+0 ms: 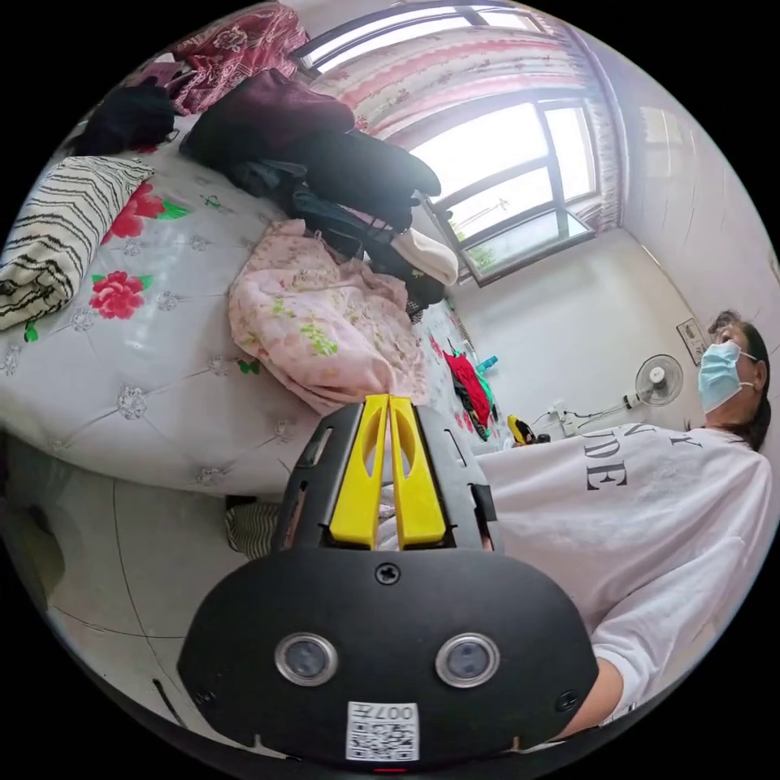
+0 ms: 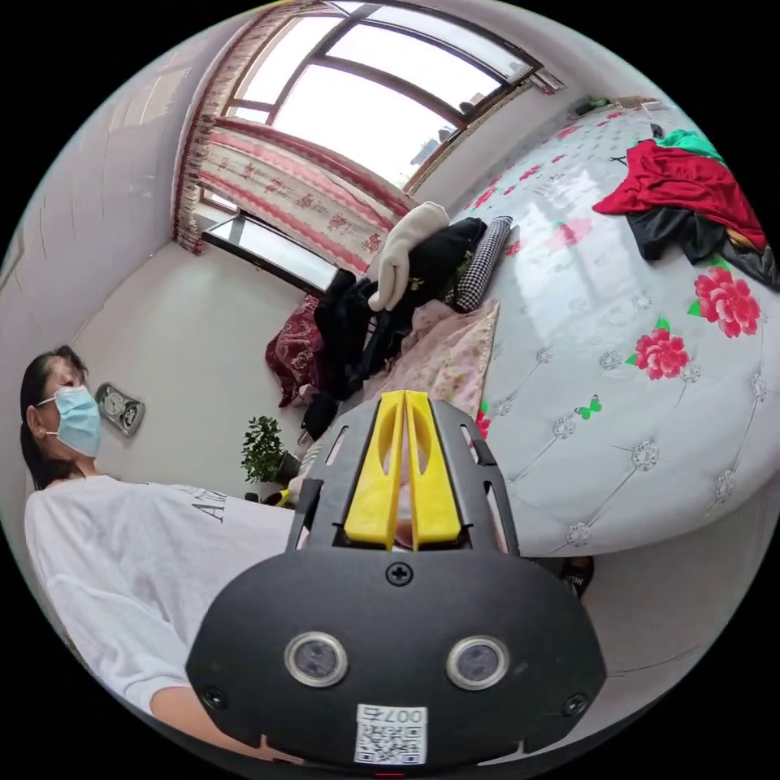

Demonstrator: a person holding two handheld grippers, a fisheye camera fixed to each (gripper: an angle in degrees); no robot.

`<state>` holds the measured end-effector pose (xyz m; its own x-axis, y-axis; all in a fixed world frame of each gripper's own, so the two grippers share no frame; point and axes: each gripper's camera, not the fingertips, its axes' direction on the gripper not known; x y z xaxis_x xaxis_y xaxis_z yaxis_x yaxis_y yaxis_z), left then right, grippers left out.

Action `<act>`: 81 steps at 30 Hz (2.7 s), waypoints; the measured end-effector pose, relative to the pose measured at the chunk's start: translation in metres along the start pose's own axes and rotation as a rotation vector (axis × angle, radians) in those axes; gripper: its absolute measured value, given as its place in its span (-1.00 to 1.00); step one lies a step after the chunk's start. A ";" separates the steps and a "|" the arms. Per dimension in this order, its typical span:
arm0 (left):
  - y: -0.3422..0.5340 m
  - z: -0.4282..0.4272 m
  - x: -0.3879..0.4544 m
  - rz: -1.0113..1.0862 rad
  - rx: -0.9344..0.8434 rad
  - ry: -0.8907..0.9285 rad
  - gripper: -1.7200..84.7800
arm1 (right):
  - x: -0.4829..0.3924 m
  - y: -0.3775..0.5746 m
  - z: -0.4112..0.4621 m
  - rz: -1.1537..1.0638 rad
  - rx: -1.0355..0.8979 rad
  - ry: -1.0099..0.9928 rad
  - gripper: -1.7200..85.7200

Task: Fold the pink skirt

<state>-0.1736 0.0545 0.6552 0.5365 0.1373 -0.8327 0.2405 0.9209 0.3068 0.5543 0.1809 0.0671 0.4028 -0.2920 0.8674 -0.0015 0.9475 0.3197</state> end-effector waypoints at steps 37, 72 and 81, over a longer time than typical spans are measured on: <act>-0.143 0.088 -0.074 0.013 -0.318 -0.235 -0.76 | -0.003 -0.027 0.179 0.149 -0.137 0.379 -0.97; -0.123 0.043 -0.002 0.054 -0.207 -0.064 -0.98 | 0.094 -0.048 0.171 0.160 -0.357 0.065 -0.96; -0.120 -0.053 0.103 0.388 0.128 0.071 -0.98 | -0.028 -0.124 0.016 -0.304 0.075 -0.273 -0.97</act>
<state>-0.1896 -0.0226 0.5084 0.5514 0.4938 -0.6724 0.1330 0.7437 0.6552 0.5286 0.0693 0.0095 0.1377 -0.5906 0.7952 0.0090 0.8035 0.5952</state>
